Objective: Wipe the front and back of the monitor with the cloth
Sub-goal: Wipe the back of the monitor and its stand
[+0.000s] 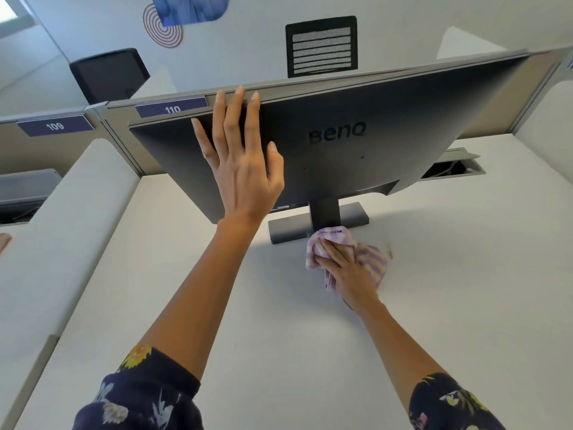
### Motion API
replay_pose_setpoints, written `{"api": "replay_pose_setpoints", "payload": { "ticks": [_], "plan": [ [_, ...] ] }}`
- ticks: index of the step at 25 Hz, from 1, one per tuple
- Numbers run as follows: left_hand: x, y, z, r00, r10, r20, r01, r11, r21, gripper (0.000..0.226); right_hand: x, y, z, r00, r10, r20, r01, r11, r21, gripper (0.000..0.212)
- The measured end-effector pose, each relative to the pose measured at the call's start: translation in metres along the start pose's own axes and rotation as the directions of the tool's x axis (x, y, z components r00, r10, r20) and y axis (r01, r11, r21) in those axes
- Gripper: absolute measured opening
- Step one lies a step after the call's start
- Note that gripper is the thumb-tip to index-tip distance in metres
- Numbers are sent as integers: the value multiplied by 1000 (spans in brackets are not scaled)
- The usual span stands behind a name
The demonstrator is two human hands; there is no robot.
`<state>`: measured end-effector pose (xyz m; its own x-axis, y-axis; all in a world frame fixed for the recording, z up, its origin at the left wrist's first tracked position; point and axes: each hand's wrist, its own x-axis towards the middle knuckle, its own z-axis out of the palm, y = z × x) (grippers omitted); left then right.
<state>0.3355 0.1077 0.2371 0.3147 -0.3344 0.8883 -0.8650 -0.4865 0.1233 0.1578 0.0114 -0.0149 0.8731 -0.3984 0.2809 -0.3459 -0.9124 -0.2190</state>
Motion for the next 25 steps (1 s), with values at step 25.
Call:
{"api": "replay_pose_setpoints", "payload": {
  "ticks": [25],
  "plan": [
    [-214, 321, 61, 392, 515, 762, -50, 839, -542, 74, -154, 172, -169, 697, 451, -557, -511, 858, 55, 21]
  ]
}}
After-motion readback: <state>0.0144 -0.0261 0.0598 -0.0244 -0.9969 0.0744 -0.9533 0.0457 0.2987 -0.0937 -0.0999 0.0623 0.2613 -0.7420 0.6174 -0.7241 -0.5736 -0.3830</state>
